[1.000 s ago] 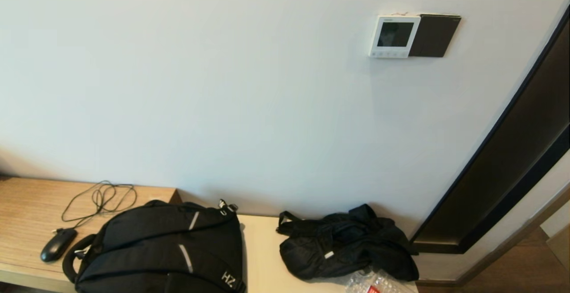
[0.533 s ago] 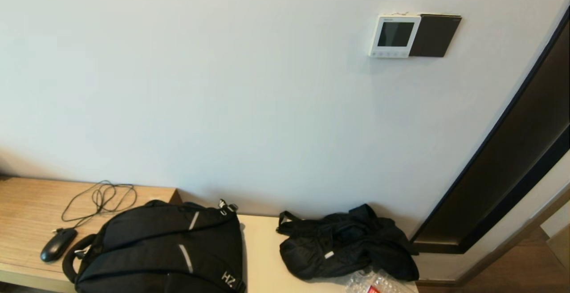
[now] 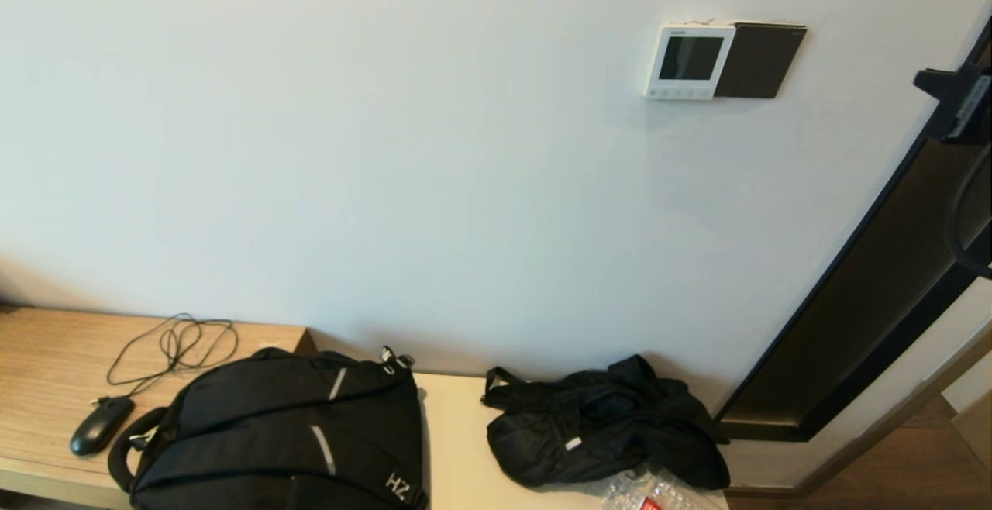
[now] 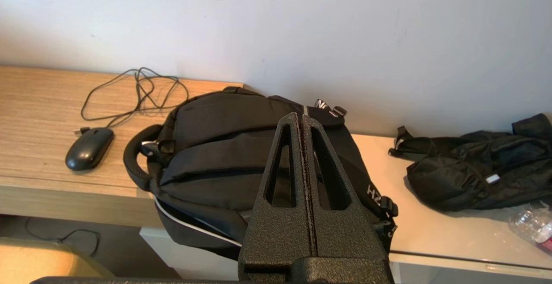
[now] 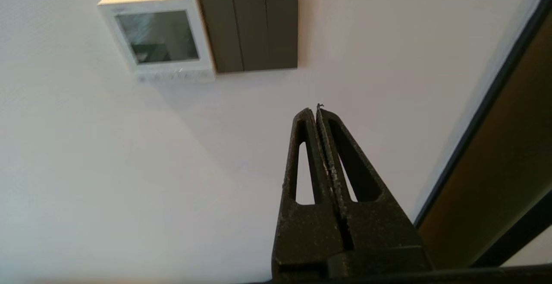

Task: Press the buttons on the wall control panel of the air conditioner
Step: Turn on the central air conditioner

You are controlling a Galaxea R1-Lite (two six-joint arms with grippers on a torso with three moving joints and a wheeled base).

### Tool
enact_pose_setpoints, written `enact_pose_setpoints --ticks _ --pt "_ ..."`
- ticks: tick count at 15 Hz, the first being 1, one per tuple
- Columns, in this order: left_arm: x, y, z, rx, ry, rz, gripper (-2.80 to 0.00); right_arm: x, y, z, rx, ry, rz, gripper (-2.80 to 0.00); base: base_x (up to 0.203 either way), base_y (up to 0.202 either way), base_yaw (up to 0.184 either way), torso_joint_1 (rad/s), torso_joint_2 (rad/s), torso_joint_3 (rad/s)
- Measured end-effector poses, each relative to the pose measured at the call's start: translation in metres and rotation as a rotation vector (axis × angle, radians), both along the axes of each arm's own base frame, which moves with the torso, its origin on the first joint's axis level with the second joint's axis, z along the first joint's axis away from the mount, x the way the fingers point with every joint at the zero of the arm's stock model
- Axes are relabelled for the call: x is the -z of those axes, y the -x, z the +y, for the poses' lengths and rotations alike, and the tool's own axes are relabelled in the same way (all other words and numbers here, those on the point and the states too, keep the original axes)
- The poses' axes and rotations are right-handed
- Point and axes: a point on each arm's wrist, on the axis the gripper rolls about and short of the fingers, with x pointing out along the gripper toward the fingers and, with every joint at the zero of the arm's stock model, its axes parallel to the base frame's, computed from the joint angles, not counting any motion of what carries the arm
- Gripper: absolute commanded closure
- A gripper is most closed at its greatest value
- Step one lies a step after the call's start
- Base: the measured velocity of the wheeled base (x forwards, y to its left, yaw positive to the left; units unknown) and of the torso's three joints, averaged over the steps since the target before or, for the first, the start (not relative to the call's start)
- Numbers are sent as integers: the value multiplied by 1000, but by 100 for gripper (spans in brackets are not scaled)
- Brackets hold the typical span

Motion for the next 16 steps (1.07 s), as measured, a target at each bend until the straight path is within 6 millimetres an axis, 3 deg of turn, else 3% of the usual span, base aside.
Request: enact_pose_setpoints --ticks 3,6,9,16 --pt "0 0 0 0 0 0 0 1 -50 11 41 -8 11 0 0 0 0 0 0 0" --pt "0 0 0 0 1 0 0 4 -82 41 47 -12 16 0 0 0 0 0 0 0" --pt "0 0 0 0 0 0 0 12 -103 54 103 -2 22 0 0 0 0 0 0 0" --pt "0 0 0 0 0 0 0 32 -135 60 223 -37 -38 0 0 0 0 0 0 0"
